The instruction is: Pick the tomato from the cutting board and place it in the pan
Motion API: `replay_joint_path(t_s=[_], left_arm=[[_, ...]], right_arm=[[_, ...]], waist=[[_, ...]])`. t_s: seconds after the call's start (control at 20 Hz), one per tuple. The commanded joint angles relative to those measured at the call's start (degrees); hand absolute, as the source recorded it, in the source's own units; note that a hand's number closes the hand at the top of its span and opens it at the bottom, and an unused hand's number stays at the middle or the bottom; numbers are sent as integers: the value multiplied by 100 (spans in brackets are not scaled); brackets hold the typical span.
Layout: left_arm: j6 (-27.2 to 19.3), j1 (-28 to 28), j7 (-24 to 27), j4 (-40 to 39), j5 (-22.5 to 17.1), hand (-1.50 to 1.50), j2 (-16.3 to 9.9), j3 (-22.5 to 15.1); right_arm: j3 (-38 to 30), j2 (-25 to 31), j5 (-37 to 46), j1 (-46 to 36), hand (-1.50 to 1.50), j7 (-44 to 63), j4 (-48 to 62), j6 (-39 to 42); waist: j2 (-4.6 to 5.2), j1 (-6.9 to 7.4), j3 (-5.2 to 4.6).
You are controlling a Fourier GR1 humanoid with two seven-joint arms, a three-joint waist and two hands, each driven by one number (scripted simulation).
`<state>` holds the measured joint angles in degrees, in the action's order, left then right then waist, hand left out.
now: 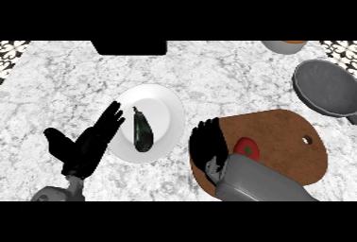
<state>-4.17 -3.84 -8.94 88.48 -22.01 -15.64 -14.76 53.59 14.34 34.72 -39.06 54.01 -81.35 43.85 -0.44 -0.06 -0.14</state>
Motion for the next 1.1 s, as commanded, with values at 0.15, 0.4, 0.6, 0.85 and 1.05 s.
replay_joint_path(t_s=[0.15, 0.4, 0.6, 0.85, 1.05], left_arm=[[-166, -161, -173, 51, 115, 0, 207, -21], [-136, -68, -252, 195, 126, 0, 168, 24], [-17, 4, -47, -38, 183, 0, 279, -27], [86, 119, -55, 104, 212, 0, 241, 155], [105, -108, -37, -237, 319, 0, 468, 170]], right_arm=[[132, -258, 544, 541, -150, 1134, -27, 407], [207, -182, 1100, 478, -150, 984, 63, 533], [7, -129, 1422, 377, -150, 966, 68, 817], [-303, 377, 1746, 837, -150, 396, -567, 973], [-473, 208, 2181, 873, -150, 97, -163, 770]], waist=[[19, -42, 12], [20, 4, 12], [28, 3, 10], [28, -8, 13], [43, -1, 13]])
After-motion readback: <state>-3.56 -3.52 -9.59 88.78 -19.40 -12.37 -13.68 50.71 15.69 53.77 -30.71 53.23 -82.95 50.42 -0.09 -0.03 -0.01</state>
